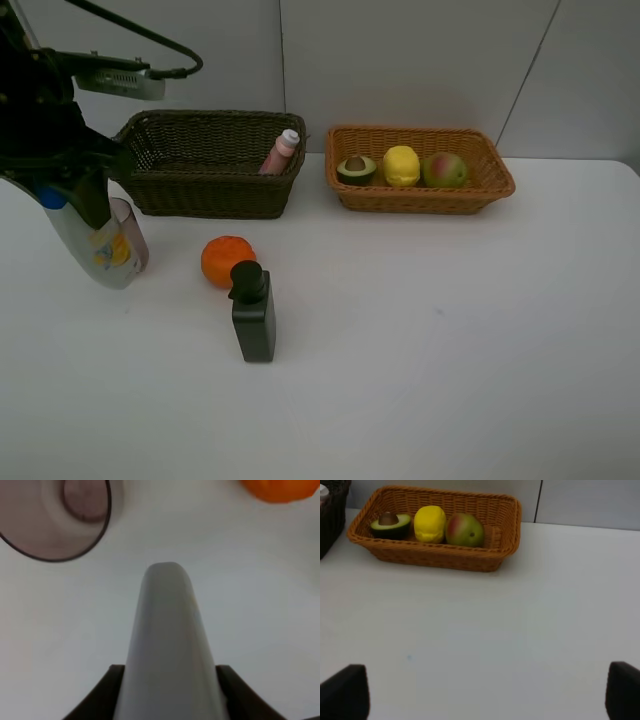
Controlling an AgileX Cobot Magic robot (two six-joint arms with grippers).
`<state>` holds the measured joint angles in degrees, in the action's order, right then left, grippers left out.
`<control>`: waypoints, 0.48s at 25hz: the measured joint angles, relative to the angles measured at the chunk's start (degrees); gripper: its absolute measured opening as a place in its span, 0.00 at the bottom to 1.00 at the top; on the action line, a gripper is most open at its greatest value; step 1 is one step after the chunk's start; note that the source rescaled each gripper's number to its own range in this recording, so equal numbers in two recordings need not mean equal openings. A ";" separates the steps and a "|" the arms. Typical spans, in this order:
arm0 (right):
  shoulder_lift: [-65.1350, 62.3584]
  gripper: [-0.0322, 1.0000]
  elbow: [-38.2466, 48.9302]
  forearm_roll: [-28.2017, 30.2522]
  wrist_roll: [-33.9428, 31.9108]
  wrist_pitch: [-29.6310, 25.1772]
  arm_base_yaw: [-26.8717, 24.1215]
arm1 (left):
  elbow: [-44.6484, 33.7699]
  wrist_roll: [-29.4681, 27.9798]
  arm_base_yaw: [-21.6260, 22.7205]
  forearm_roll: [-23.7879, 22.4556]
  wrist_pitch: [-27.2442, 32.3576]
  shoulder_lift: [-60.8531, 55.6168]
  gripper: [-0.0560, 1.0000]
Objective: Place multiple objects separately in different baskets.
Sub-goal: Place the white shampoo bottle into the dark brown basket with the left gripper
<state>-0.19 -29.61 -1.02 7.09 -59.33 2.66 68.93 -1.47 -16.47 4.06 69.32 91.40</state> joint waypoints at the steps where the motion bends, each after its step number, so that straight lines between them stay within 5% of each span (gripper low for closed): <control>1: 0.00 1.00 0.00 0.00 0.00 0.00 0.00 | 0.94 -0.03 0.00 0.16 0.00 0.00 0.51; 12: 0.00 1.00 0.00 0.00 0.00 0.00 0.00 | 12.35 -0.58 0.00 2.22 0.61 0.00 0.51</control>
<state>-0.19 -29.61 -1.02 7.09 -59.33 2.66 81.28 -2.05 -16.47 6.28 69.94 91.40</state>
